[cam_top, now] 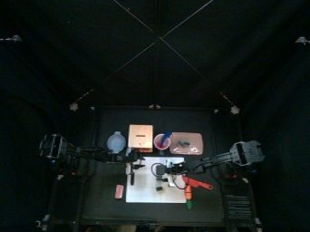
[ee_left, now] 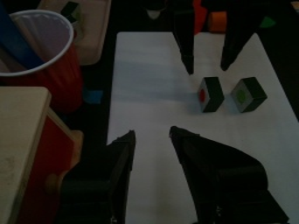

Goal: Place sushi on board then cut the sushi with the knife then place the pieces on the plate
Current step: Place the 4 sushi pieces on the plate

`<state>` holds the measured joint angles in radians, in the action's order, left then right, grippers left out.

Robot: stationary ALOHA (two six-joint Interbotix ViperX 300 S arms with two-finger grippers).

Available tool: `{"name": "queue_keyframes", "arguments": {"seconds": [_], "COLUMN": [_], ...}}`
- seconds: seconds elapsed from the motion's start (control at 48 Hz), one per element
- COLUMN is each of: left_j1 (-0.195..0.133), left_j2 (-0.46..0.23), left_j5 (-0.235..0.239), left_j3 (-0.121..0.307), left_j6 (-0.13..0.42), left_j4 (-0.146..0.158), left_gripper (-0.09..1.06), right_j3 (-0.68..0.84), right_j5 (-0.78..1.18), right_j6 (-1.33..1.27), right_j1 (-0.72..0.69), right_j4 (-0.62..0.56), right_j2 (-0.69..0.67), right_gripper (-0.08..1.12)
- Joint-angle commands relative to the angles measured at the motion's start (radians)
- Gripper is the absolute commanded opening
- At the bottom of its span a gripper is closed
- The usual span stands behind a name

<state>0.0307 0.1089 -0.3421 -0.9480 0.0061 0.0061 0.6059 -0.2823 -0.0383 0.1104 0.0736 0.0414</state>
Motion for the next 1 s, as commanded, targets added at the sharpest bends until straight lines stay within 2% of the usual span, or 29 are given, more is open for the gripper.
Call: {"name": "queue_keyframes", "arguments": {"seconds": [0.021, 0.354, 0.562, 0.625, 0.812, 1.0], "left_j1": [0.003, 0.005, 0.003, 0.005, 0.003, 0.005], "left_j2": [0.014, 0.014, 0.015, 0.015, 0.014, 0.015], "left_j5": [-0.005, -0.005, -0.005, -0.005, -0.005, -0.005], "left_j3": [0.008, 0.002, -0.005, -0.005, -0.005, -0.005], "left_j6": [-0.002, 0.0, 0.0, 0.0, 0.0, 0.0], "left_j4": [0.0, 0.0, 0.0, 0.0, 0.002, 0.002], "left_gripper": [0.77, 0.77, 0.77, 0.77, 0.77, 0.77], "right_j3": [-0.035, -0.08, -0.077, -0.063, 0.041, 0.195], "right_j5": [0.006, 0.006, 0.009, 0.002, -0.023, -0.069], "right_j6": [0.002, 0.003, 0.0, 0.0, 0.0, 0.0], "right_j1": [0.002, 0.012, 0.008, 0.003, -0.092, -0.299], "right_j4": [0.003, 0.009, 0.018, 0.028, 0.032, 0.023], "right_j2": [0.009, 0.091, 0.095, 0.071, -0.072, -0.272], "right_gripper": [0.83, 0.8, 0.61, 0.57, 0.58, 0.58]}}
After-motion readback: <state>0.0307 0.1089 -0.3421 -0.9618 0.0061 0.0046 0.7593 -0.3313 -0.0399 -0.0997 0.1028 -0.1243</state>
